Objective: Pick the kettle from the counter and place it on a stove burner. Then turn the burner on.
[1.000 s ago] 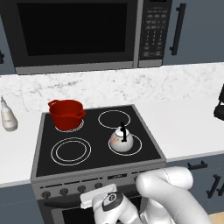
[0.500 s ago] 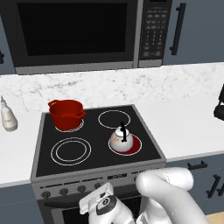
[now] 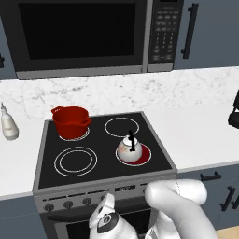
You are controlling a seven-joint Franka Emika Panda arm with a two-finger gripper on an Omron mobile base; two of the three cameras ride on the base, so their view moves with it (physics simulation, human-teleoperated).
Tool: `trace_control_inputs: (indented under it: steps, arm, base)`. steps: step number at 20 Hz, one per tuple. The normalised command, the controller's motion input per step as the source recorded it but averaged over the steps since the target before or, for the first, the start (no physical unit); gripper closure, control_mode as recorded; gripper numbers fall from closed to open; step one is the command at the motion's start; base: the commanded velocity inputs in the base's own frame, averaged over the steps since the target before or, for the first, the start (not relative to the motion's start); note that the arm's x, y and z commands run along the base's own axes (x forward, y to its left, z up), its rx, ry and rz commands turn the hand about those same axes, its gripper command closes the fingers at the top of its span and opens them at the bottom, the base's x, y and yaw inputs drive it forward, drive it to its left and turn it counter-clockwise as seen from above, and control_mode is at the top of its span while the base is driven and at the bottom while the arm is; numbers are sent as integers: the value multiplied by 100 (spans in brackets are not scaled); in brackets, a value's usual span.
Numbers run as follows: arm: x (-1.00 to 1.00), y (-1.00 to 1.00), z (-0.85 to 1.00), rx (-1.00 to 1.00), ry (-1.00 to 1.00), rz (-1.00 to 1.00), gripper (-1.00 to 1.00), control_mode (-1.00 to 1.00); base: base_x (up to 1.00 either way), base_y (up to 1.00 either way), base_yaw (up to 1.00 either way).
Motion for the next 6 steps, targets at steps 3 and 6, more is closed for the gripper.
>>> trace_control_inputs:
  steps: [3, 6]
  arm:
    - [7, 78, 41, -32, 9, 1, 100, -100]
    - [0, 0, 0, 0, 0, 0, 100, -100]
  base:
    - [0, 0, 0]
    - [0, 0, 0]
